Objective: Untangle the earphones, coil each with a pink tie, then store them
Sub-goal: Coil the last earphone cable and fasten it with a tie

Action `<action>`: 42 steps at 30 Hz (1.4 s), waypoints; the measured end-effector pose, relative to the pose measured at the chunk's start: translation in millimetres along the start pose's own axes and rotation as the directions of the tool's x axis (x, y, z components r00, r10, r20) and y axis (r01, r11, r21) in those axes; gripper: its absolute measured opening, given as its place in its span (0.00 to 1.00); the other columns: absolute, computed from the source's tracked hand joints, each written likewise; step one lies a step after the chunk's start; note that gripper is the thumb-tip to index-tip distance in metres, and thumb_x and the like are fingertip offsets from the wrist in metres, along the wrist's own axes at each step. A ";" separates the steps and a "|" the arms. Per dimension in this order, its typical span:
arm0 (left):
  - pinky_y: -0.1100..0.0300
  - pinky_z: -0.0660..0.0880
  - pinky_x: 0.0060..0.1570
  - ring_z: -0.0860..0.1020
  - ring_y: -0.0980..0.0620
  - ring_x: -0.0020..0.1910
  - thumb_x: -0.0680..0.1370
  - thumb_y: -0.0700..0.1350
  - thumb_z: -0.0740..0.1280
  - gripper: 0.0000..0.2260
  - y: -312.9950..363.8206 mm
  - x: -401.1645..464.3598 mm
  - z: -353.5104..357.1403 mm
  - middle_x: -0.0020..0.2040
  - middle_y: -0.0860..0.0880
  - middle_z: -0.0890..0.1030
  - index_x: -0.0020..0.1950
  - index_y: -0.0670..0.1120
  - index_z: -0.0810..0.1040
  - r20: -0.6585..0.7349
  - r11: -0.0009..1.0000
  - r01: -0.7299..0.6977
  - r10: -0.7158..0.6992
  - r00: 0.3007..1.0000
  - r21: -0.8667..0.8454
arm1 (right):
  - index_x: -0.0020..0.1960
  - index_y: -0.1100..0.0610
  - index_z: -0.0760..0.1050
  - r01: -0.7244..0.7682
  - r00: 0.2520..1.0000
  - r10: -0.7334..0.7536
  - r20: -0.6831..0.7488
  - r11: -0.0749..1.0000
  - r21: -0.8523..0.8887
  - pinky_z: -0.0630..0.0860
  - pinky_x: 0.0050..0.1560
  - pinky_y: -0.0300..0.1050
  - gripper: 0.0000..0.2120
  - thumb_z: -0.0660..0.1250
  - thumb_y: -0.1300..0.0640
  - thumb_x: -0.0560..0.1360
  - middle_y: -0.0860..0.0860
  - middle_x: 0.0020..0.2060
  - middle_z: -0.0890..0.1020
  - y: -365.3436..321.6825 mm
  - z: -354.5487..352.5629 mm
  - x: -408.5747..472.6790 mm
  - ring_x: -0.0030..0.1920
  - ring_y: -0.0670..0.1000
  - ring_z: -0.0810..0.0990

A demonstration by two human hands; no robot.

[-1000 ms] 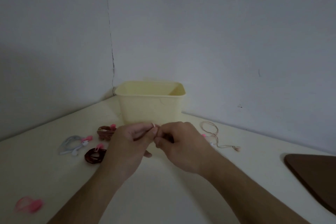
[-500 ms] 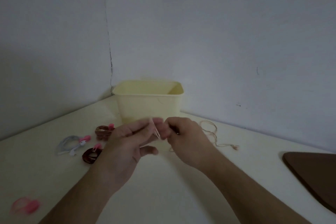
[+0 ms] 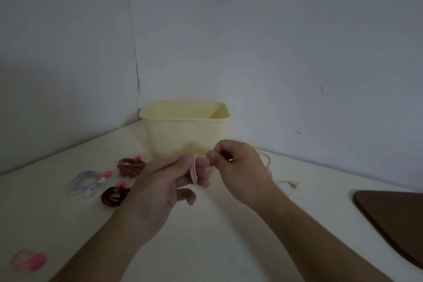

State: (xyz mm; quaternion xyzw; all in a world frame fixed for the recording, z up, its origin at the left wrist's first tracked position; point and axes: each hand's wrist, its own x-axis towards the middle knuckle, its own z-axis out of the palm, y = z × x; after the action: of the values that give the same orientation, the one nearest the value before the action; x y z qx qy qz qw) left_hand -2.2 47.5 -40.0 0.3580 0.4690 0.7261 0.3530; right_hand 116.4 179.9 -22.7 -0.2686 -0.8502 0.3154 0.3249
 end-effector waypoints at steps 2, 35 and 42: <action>0.58 0.78 0.31 0.87 0.47 0.50 0.79 0.42 0.64 0.13 1.6 1.7 0.0 0.51 0.41 0.87 0.54 0.39 0.87 -0.041 0.992 -0.049 0.044 0.998 -0.116 | 0.38 0.49 0.78 0.014 0.993 -0.011 0.115 0.999 -0.028 0.67 0.33 0.33 0.14 0.65 0.55 0.82 0.42 0.32 0.79 1.3 6.3 -4.2 0.34 0.39 0.76; 0.47 0.84 0.45 0.85 0.52 0.58 0.86 0.43 0.61 0.12 -7.4 10.5 -8.6 0.57 0.51 0.87 0.62 0.50 0.84 -0.117 0.958 -0.099 0.134 0.984 0.270 | 0.42 0.51 0.81 0.077 0.955 -0.039 0.295 0.990 -0.120 0.73 0.38 0.40 0.14 0.63 0.54 0.84 0.47 0.38 0.82 -3.9 11.4 -8.3 0.39 0.48 0.80; 0.54 0.75 0.30 0.81 0.53 0.38 0.87 0.44 0.61 0.18 -18.0 7.0 -6.6 0.37 0.49 0.84 0.42 0.47 0.85 -0.030 0.802 -0.027 0.056 0.998 0.596 | 0.38 0.51 0.82 0.072 0.971 -0.057 0.233 0.996 -0.053 0.81 0.39 0.45 0.08 0.73 0.56 0.76 0.41 0.30 0.84 -2.8 -0.7 -4.7 0.32 0.42 0.81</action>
State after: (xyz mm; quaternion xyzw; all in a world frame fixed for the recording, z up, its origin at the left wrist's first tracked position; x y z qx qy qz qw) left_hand -8.1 56.2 -57.5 0.4442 0.6731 0.5579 0.1962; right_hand 119.2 175.2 -22.2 -0.2121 -0.8997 0.3077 0.2254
